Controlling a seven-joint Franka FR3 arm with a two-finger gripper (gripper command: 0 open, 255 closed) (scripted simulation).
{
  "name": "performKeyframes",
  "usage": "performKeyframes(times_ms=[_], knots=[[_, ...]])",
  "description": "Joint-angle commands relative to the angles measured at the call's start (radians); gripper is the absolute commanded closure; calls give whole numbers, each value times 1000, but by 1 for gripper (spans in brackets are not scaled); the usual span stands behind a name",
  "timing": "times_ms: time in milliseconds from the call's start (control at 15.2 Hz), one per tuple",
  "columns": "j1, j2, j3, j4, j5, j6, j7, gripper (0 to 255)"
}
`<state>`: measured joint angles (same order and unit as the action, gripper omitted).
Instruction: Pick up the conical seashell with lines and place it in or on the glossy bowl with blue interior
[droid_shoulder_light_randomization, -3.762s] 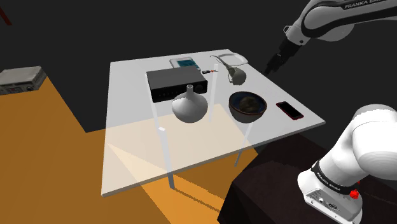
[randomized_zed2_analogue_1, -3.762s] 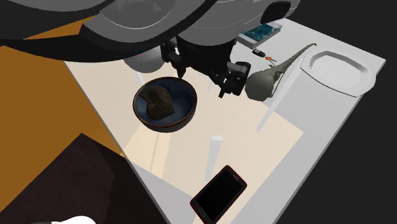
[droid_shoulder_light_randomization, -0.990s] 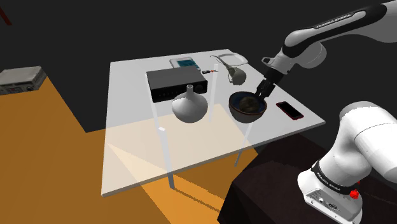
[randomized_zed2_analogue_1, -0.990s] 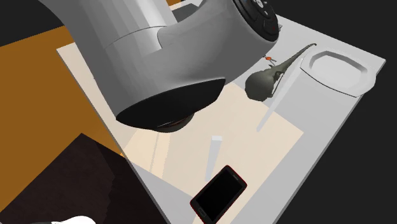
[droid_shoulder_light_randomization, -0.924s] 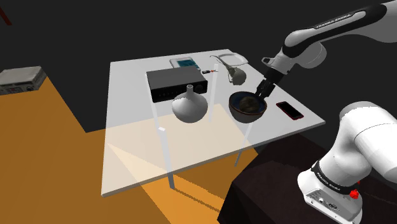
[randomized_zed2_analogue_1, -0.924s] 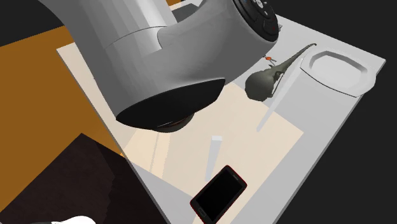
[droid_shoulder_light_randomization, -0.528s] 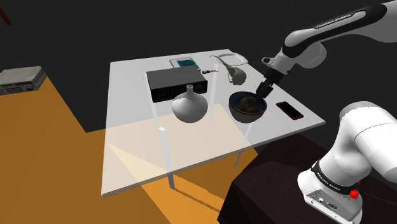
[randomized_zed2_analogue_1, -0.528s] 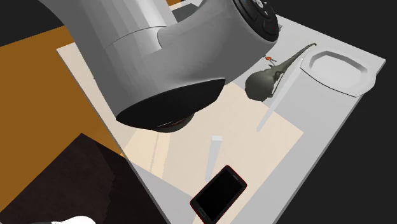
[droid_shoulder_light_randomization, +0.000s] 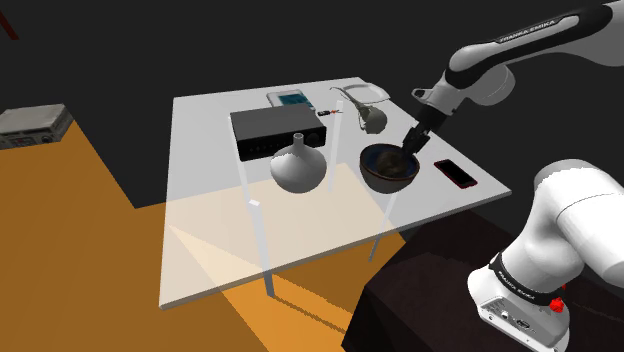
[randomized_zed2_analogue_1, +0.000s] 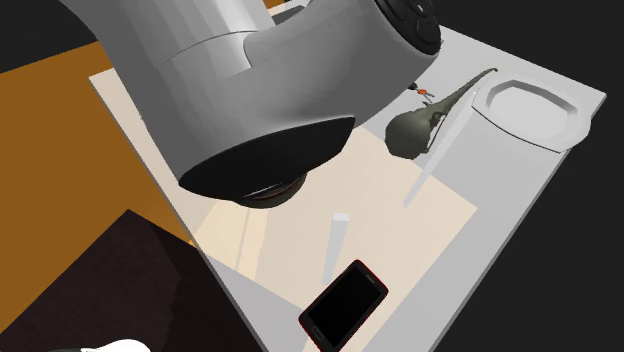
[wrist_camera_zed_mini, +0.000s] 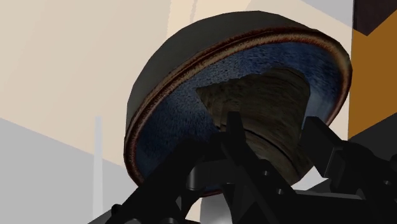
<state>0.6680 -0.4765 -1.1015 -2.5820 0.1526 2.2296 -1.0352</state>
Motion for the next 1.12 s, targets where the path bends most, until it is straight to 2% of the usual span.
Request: performKeyframes(times_ms=[0,462,1056], knots=[[-21,-16,24,10,-12,-25,19,255],[-80,-74,107,51,-44,-114,89,255],[-122,-130,186,120,-63,-227,161,255]])
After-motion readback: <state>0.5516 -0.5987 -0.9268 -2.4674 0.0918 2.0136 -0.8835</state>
